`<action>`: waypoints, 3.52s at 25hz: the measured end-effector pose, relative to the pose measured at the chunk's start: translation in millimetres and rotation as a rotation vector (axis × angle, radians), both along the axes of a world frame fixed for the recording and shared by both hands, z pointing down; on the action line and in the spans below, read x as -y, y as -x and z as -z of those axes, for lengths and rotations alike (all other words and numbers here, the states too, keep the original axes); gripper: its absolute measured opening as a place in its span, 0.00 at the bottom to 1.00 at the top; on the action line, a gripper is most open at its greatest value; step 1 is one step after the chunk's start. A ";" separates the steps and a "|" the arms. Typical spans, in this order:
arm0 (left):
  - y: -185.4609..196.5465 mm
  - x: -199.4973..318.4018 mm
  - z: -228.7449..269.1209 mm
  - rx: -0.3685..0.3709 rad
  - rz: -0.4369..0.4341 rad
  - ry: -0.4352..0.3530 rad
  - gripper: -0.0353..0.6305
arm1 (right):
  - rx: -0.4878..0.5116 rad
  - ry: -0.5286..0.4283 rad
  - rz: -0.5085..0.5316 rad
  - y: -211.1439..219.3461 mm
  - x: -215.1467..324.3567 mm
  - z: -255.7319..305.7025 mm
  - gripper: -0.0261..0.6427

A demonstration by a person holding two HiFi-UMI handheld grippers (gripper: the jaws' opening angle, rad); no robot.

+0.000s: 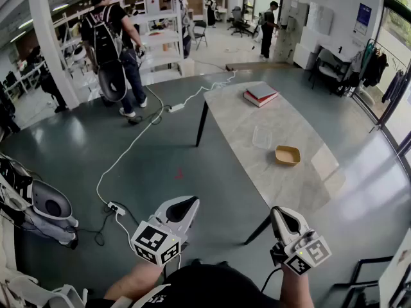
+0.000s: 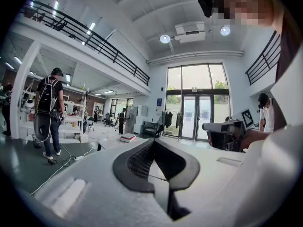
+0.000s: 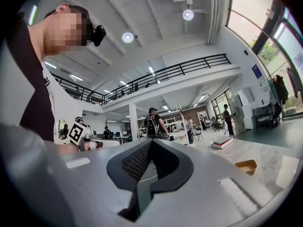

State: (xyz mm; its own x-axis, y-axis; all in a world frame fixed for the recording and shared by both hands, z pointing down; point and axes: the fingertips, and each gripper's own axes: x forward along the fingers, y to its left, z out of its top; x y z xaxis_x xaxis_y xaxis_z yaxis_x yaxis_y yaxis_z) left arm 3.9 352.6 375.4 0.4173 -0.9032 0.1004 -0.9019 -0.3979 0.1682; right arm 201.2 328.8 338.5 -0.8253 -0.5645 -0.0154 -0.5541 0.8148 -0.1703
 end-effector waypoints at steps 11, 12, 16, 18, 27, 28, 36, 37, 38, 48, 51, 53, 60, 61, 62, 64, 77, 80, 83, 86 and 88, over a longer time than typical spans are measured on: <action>42.7 -19.6 -8.6 -0.010 0.010 0.006 0.06 | -0.016 0.001 0.013 46.0 -5.9 -6.3 0.04; 47.7 -21.1 -10.5 -0.010 0.014 0.007 0.06 | -0.015 0.005 0.020 51.0 -7.3 -7.9 0.04; 59.1 -22.5 -16.0 -0.014 0.025 0.014 0.06 | -0.016 0.013 0.085 67.0 -17.1 -13.5 0.04; 61.8 -19.5 -16.3 -0.015 0.032 0.017 0.06 | -0.009 0.029 0.096 68.8 -14.0 -16.2 0.04; 68.9 19.1 -19.7 0.004 0.077 0.040 0.06 | 0.029 0.069 0.137 74.4 42.7 -22.5 0.04; 67.9 27.1 -19.8 0.004 0.085 0.042 0.06 | 0.028 0.076 0.144 73.3 52.5 -25.0 0.04; 41.8 110.2 -22.3 0.003 0.079 0.053 0.06 | 0.036 0.097 0.162 56.4 138.5 -31.6 0.04; 36.4 122.6 -22.9 0.005 0.073 0.052 0.06 | 0.037 0.104 0.159 51.8 149.6 -34.6 0.04; 31.1 134.7 -23.8 0.004 0.069 0.053 0.06 | 0.036 0.113 0.156 46.8 160.5 -38.2 0.04; -13.9 223.5 -33.0 -0.009 0.045 0.078 0.06 | 0.023 0.156 0.151 -0.6 233.0 -51.1 0.04; -29.5 240.4 -30.6 -0.010 0.033 0.067 0.06 | 0.008 0.177 0.140 -15.1 248.4 -59.8 0.04; -35.5 248.1 -33.8 -0.012 0.024 0.073 0.06 | 0.009 0.193 0.132 -18.2 256.9 -65.2 0.04; -29.1 282.3 -49.9 -0.030 0.020 0.099 0.06 | -0.008 0.220 0.135 -11.1 281.3 -76.6 0.04; -27.5 289.0 -50.4 -0.031 0.014 0.099 0.06 | -0.009 0.223 0.128 -11.1 286.7 -77.4 0.04; -25.7 296.0 -50.7 -0.031 0.007 0.098 0.06 | -0.011 0.225 0.118 -10.7 292.5 -78.0 0.04; -21.2 311.1 -50.0 -0.032 -0.012 0.094 0.06 | -0.013 0.224 0.097 -8.2 304.7 -77.7 0.04; 37.8 440.8 -39.9 -0.026 -0.163 0.065 0.06 | -0.018 0.223 -0.035 64.1 406.2 -75.8 0.04; 54.2 461.3 -42.1 -0.038 -0.198 0.062 0.06 | -0.030 0.237 -0.072 82.8 422.1 -82.2 0.04; 70.8 480.9 -46.4 -0.046 -0.236 0.066 0.06 | -0.048 0.247 -0.123 99.5 440.7 -87.5 0.04; 86.9 500.3 -47.8 -0.052 -0.269 0.065 0.06 | -0.059 0.259 -0.170 116.2 461.5 -91.2 0.05; 95.2 506.0 -50.7 -0.052 -0.300 0.066 0.06 | -0.070 0.271 -0.199 126.8 469.1 -98.4 0.05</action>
State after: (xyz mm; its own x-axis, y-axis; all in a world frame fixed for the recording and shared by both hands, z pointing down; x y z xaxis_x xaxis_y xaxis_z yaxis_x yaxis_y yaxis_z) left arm -91.3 -153.4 426.1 0.6704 -0.7313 0.1257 -0.7352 -0.6317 0.2456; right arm 74.5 -140.2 436.9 -0.6926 -0.6901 0.2097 -0.7153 0.6200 -0.3223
